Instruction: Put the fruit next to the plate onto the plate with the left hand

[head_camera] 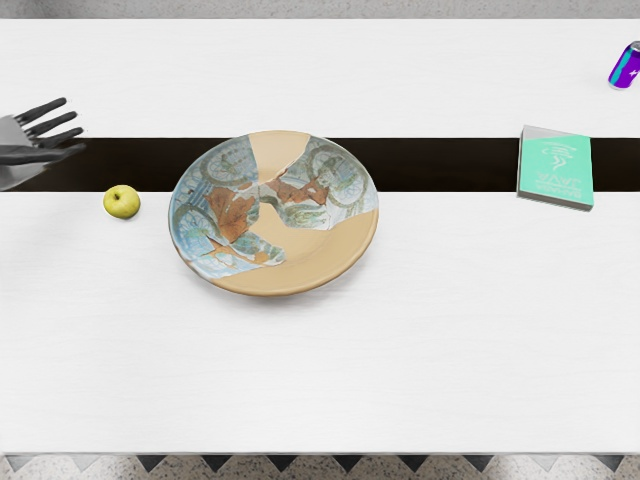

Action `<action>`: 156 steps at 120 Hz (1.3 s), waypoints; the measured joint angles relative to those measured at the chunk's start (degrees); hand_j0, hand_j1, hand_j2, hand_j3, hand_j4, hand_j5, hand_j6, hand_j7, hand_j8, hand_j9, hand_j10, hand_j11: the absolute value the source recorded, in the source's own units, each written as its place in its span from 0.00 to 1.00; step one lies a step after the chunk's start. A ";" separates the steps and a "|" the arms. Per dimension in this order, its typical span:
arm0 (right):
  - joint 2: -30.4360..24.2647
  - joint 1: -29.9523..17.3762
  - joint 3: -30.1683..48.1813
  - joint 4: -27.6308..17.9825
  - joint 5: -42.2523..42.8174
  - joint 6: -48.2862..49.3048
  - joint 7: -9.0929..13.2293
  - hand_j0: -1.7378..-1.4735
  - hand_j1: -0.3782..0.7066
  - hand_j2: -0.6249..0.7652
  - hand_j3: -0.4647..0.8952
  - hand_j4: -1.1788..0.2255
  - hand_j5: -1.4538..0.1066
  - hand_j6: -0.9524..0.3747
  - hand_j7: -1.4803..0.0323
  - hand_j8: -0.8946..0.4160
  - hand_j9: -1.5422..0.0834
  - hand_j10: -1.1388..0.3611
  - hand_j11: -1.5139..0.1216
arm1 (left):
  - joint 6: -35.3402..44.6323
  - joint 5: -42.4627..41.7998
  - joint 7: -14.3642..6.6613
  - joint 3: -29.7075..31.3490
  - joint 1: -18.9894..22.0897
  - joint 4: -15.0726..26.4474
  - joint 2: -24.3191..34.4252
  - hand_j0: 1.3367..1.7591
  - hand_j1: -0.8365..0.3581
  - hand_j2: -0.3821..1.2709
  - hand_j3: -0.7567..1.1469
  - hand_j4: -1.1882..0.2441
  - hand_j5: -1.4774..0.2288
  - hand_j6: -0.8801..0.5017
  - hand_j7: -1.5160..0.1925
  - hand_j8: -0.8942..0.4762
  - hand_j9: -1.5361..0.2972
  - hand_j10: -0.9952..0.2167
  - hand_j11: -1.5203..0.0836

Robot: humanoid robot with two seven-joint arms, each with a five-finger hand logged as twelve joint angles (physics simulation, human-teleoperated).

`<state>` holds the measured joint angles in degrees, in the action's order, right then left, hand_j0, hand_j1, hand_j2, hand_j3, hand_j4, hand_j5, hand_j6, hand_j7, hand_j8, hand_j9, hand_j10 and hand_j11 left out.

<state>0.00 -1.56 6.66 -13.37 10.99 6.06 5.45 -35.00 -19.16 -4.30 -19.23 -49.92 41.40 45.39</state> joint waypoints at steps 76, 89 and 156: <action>0.00 -0.02 -0.07 0.01 0.01 0.00 0.00 0.30 0.05 0.45 0.34 0.83 0.92 0.70 0.96 0.67 0.93 0.75 0.91 | -0.02 33.13 -25.40 13.28 -27.35 3.24 -5.46 0.76 0.99 0.23 0.40 0.83 0.87 0.64 0.89 0.65 0.84 0.82 0.95; 0.00 -0.02 -0.07 0.01 0.00 0.00 0.00 0.30 0.05 0.45 0.34 0.83 0.92 0.70 0.96 0.67 0.93 0.75 0.91 | -0.02 39.87 -27.28 13.94 -31.14 7.48 -5.15 0.76 0.99 0.23 0.40 0.83 0.86 0.64 0.89 0.65 0.84 0.82 0.95; 0.00 0.02 -0.07 0.01 0.01 0.00 0.00 0.30 0.05 0.45 0.34 0.83 0.92 0.70 0.96 0.67 0.93 0.75 0.91 | 16.27 56.66 -30.68 23.11 -33.27 18.51 -13.21 0.76 0.99 0.23 0.40 0.82 0.86 0.63 0.88 0.65 0.84 0.82 0.94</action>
<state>0.00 -1.54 6.59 -13.36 11.00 6.06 5.45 -18.74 37.50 -34.98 3.88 -83.19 59.92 32.18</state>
